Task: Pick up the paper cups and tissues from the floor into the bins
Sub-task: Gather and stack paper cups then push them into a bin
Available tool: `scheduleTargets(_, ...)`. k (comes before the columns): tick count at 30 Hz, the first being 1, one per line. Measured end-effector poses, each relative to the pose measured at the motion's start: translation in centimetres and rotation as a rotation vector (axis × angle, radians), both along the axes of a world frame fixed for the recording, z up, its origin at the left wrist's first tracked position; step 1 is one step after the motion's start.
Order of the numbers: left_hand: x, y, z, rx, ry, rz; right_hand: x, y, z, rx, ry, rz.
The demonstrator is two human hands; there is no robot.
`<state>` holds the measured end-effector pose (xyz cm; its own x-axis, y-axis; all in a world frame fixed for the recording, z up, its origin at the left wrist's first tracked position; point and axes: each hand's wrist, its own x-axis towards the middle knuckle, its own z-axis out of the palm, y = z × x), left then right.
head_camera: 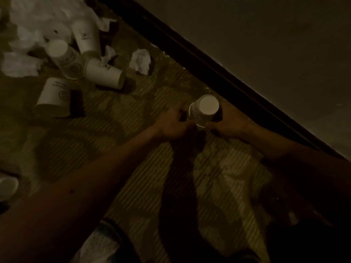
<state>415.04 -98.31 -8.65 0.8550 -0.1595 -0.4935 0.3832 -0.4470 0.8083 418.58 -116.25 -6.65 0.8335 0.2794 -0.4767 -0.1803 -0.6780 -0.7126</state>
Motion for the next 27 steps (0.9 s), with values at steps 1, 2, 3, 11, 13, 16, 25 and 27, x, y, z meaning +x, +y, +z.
scheduleTargets(1,0.3,-0.2,-0.2,-0.055,-0.005,0.002,0.3,0.4,-0.2,0.0,-0.011,0.012)
scheduleTargets(2,0.5,-0.2,-0.4,-0.104,-0.012,0.019,0.5,0.8,-0.3,0.002,-0.006,0.023)
scheduleTargets(3,0.7,-0.1,-0.5,-0.129,-0.026,0.053,0.8,1.2,-0.3,0.003,0.008,0.032)
scheduleTargets(11,-1.9,7.6,1.9,-0.166,-0.117,0.431,3.6,9.7,4.0,-0.096,0.028,0.421)
scheduleTargets(13,-3.6,10.7,2.8,-0.178,-0.157,0.515,3.1,14.1,5.2,-0.019,0.045,0.514)
scheduleTargets(16,-6.8,15.2,4.3,-0.214,-0.161,0.677,0.6,20.7,5.5,0.079,-0.003,0.57)
scheduleTargets(25,-14.3,22.6,4.7,-0.085,-0.172,0.79,-6.5,29.0,2.6,0.228,0.165,0.531)
scheduleTargets(27,-15.0,22.9,4.7,-0.024,-0.17,0.779,-6.8,29.2,2.6,0.217,0.201,0.554)
